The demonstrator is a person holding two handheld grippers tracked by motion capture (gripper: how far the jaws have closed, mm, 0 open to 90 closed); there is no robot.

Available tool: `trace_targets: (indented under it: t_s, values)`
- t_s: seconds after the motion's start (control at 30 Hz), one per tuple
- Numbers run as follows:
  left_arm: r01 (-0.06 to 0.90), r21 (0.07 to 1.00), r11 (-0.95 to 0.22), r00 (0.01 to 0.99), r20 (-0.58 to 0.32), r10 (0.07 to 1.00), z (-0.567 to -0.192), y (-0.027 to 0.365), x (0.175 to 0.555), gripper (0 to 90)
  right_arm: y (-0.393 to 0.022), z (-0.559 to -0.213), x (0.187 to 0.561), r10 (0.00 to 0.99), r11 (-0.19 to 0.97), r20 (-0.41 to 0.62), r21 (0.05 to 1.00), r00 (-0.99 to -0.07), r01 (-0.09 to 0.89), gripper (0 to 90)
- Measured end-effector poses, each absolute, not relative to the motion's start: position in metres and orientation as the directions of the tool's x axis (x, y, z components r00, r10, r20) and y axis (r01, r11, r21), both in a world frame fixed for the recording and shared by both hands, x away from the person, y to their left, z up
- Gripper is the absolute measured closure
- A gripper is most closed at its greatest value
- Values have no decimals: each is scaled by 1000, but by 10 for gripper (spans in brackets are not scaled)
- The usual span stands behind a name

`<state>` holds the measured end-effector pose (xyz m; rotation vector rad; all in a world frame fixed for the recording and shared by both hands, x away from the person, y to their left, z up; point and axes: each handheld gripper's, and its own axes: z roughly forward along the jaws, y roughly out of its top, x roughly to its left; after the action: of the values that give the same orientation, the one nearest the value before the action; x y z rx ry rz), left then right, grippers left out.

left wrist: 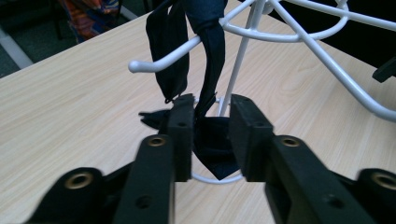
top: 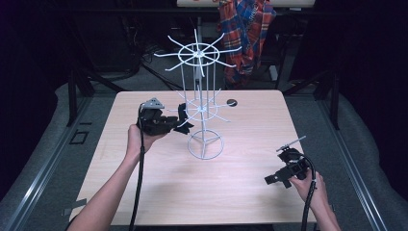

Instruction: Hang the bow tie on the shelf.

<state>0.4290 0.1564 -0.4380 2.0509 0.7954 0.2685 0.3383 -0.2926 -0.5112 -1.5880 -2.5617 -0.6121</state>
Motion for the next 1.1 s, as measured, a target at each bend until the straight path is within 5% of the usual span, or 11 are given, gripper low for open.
trace_targets:
  t_s: [0.67, 1.1]
  values:
    - [511, 737, -442, 710, -72, 700, -431, 176, 409, 213, -294, -508, 337, 853, 378, 250, 309, -458, 873, 136]
    - [570, 652, -500, 674, -21, 739, -439, 195, 380, 79, -293, -507, 336, 851, 388, 235, 321, -470, 864, 129]
